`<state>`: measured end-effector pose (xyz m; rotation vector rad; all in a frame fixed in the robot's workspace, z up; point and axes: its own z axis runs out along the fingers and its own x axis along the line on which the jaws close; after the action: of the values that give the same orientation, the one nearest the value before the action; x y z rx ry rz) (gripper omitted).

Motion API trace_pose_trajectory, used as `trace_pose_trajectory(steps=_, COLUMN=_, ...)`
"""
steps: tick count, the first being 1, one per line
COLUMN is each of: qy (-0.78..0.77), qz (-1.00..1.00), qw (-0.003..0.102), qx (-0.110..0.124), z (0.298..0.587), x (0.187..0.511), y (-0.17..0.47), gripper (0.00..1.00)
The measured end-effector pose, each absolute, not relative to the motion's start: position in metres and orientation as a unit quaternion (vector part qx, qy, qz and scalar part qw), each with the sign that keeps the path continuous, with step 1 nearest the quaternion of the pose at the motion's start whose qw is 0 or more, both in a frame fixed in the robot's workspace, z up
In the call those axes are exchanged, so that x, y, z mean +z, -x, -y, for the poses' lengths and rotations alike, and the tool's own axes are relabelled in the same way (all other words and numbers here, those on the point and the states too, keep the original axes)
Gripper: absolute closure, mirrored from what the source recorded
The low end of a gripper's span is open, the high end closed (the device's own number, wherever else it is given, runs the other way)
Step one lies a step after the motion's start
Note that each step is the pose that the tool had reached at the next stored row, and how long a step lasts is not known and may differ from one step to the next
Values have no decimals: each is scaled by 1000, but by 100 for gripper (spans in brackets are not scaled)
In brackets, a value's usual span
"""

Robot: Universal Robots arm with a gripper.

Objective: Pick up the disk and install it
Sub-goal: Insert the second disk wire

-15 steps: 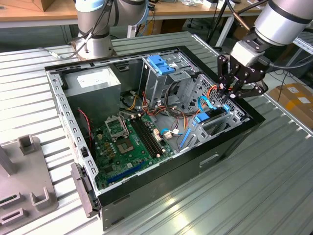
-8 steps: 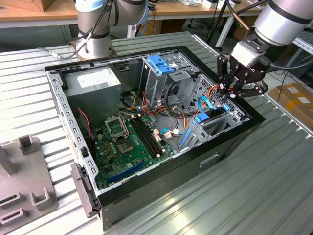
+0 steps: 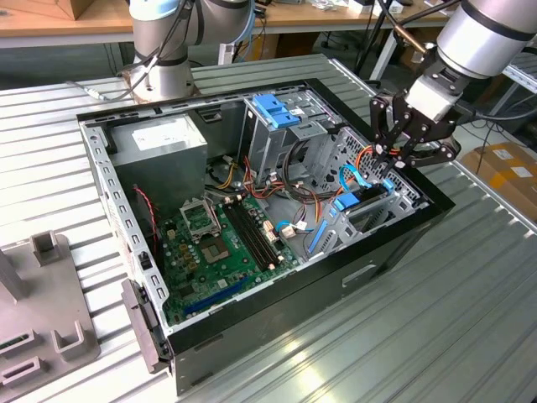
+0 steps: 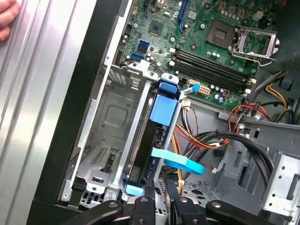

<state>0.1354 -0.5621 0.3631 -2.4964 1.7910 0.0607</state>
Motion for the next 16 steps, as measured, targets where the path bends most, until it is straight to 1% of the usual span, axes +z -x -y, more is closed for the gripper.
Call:
trace_pose_trajectory(steps=9, qy=857, qz=-515, qw=30, qx=20, z=562, x=363, y=-135, gripper=76)
trace_pose_trajectory(steps=16, qy=862, qz=-506, qw=29, qx=21, z=562, x=363, y=-135, gripper=76)
